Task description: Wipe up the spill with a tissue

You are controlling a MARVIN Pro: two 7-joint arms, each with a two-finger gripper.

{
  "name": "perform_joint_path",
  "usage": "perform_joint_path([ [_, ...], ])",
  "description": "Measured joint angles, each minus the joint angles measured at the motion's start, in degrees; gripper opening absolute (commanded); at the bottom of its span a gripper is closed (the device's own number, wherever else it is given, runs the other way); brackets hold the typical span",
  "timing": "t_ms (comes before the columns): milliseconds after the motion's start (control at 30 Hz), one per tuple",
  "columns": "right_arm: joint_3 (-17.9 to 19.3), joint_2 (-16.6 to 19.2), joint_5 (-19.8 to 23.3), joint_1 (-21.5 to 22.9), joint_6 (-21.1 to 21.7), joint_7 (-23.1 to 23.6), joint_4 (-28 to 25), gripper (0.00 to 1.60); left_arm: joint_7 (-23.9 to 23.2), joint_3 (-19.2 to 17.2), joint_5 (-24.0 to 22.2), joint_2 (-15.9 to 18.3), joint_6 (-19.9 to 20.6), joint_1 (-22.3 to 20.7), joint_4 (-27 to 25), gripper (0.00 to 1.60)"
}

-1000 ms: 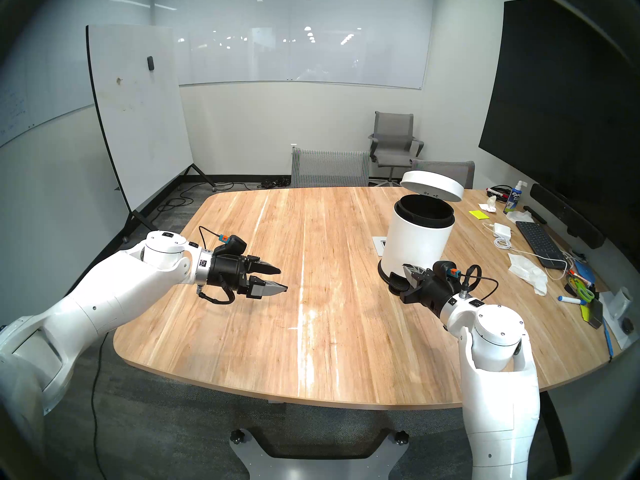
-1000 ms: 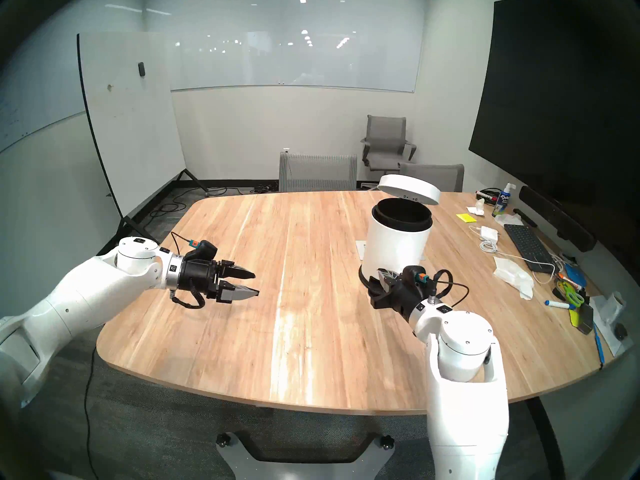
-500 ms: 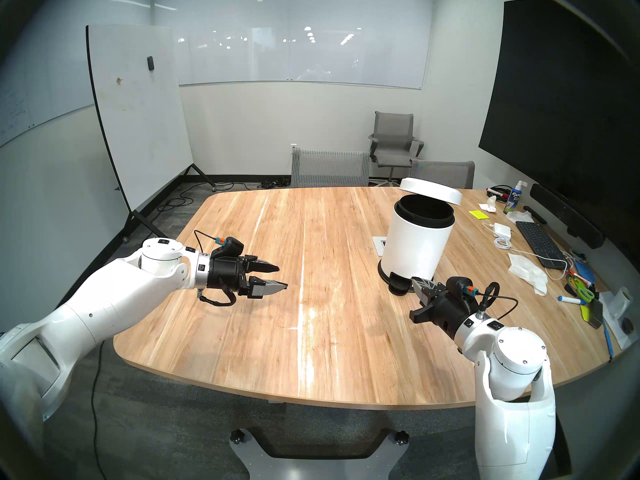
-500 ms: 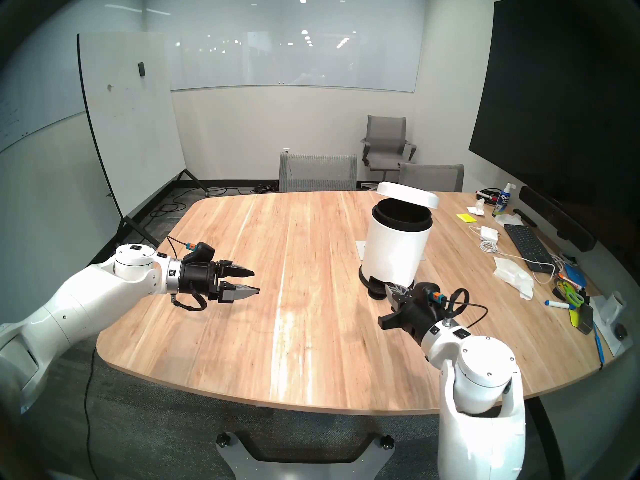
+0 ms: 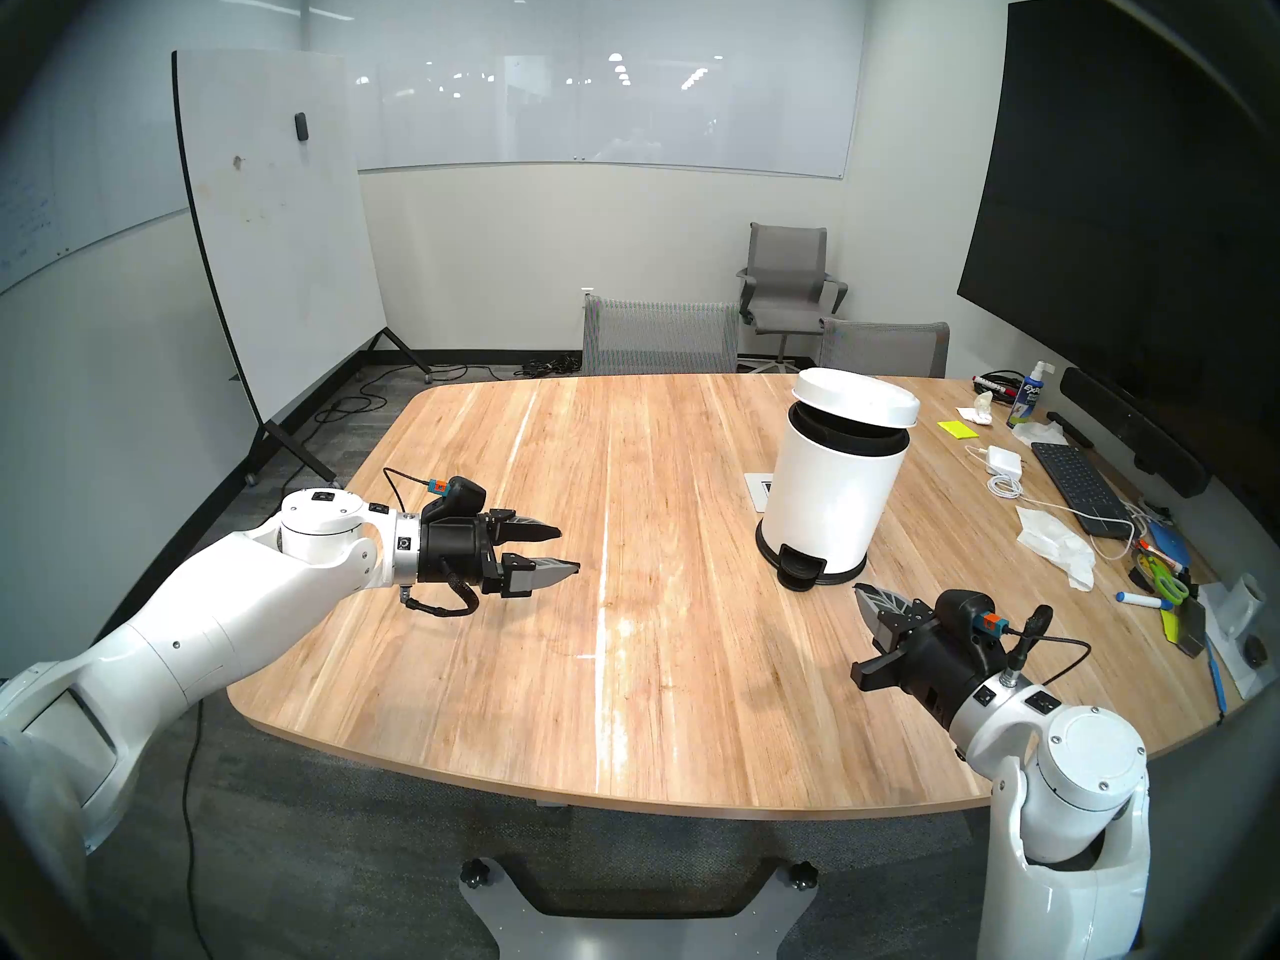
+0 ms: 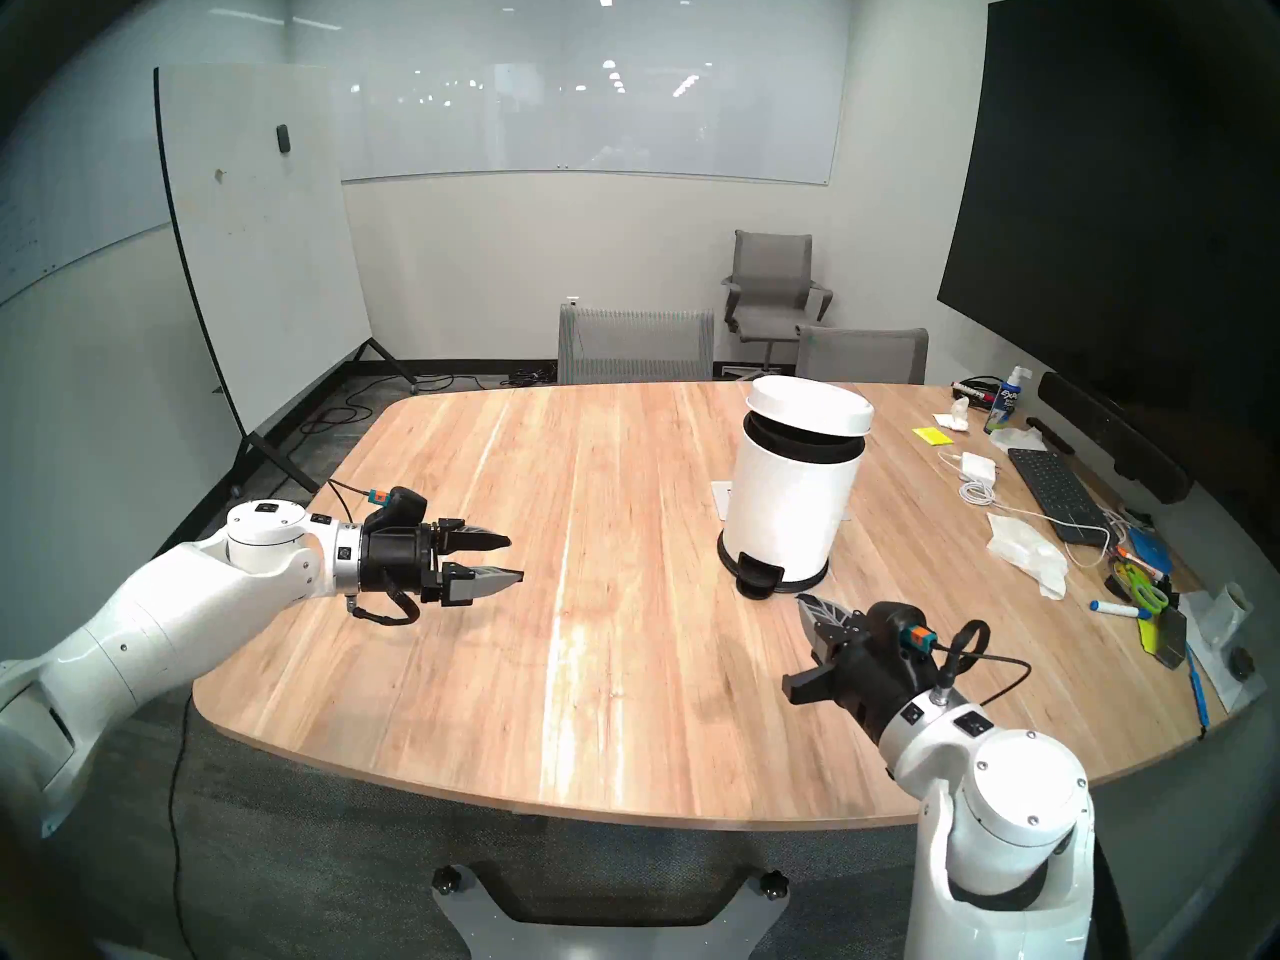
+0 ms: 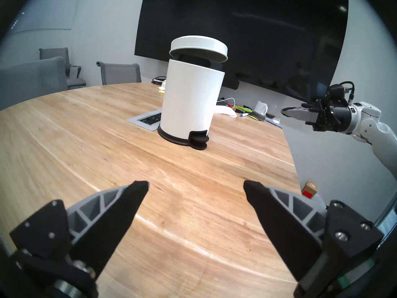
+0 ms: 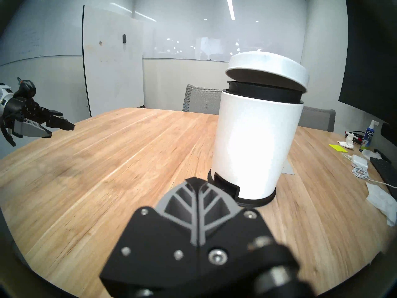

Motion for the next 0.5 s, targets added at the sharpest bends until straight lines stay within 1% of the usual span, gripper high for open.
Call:
perform_joint_path([
  [133, 1.45, -1.96, 0.03, -3.14, -0.02, 0.51, -2.49, 0.0, 1.07, -0.96, -1.08, 0.67, -1.09, 1.26, -1.63, 1.6],
  [333, 3.12, -4.94, -0.08, -7.14, -0.81, 0.99, -3.66, 0.0, 2.82, -2.41, -2.79, 1.97, -2.6, 3.33, -4.66, 1.6],
  [433, 3.54, -6.52, -0.28, -8.98, -1.9, 0.87, -3.84, 0.0, 4.06, -3.2, -3.81, 2.79, -3.39, 4.61, -6.53, 1.6],
  [500, 3.57, -7.94, -0.46, -10.7, -3.74, -0.12, -3.91, 0.0, 5.74, -4.02, -4.91, 3.69, -4.19, 6.07, -8.6, 1.6],
])
